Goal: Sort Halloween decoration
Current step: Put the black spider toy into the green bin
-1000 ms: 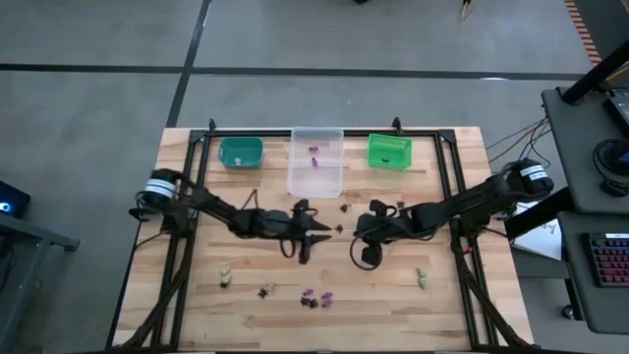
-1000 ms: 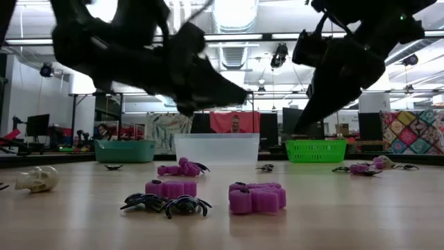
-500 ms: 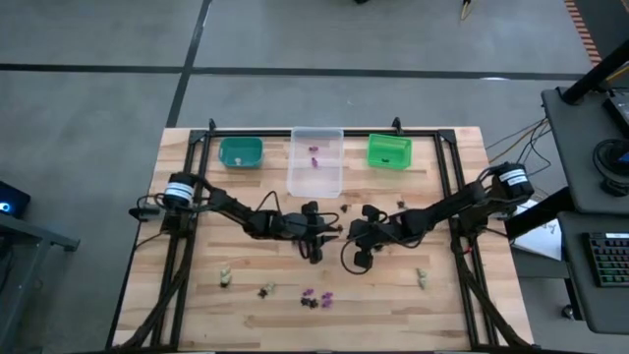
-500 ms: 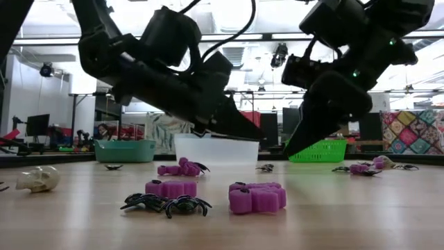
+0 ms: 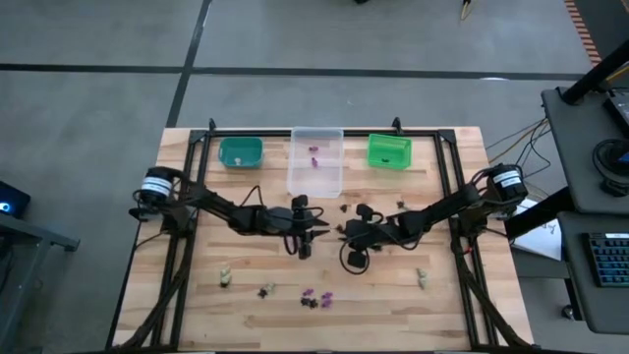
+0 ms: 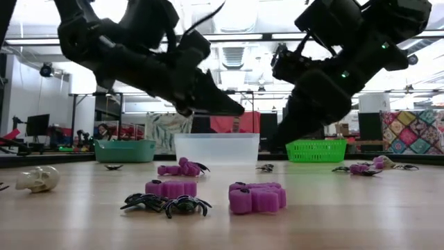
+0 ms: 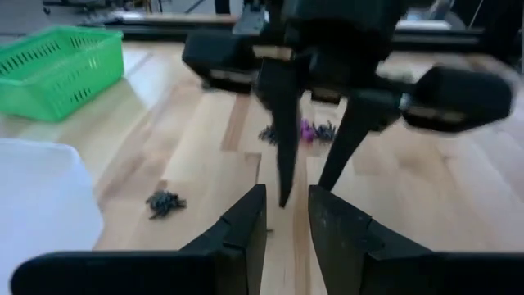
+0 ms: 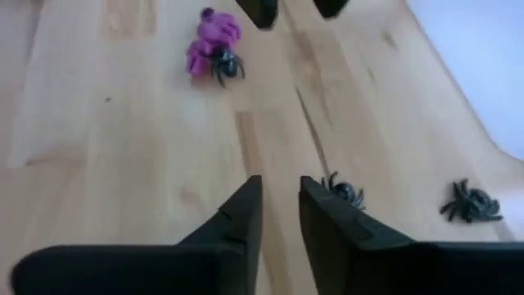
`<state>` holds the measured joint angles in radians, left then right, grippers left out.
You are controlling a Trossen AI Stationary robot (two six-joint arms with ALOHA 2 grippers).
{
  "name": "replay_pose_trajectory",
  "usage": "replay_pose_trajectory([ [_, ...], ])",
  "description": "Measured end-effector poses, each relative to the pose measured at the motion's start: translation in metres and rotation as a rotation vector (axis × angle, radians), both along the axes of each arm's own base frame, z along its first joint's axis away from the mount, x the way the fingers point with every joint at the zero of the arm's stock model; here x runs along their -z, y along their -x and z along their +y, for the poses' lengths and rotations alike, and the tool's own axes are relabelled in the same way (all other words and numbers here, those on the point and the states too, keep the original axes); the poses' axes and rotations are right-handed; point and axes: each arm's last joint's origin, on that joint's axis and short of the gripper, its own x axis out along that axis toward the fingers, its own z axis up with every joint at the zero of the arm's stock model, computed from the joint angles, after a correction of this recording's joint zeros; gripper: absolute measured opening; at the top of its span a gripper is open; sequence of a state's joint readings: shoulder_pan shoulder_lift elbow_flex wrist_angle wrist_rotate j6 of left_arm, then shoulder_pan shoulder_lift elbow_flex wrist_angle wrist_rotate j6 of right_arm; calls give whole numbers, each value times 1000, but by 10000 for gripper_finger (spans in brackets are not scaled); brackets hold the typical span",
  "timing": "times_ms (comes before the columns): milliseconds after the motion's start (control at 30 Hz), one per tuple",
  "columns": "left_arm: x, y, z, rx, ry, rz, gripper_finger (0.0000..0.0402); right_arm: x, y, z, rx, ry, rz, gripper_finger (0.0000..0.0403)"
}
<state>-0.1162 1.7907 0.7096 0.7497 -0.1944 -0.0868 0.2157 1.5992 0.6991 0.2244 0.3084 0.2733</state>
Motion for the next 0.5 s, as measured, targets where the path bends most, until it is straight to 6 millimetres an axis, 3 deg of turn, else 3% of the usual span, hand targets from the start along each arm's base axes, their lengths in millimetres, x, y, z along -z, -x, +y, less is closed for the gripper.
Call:
replay_pose_trajectory([
  [267,-17,10,1,-9,-18,-51,75,1,0,0,14,7,-4,152],
  [500,-19,12,2,-8,-23,-55,75,6,-2,0,16,11,4,173],
])
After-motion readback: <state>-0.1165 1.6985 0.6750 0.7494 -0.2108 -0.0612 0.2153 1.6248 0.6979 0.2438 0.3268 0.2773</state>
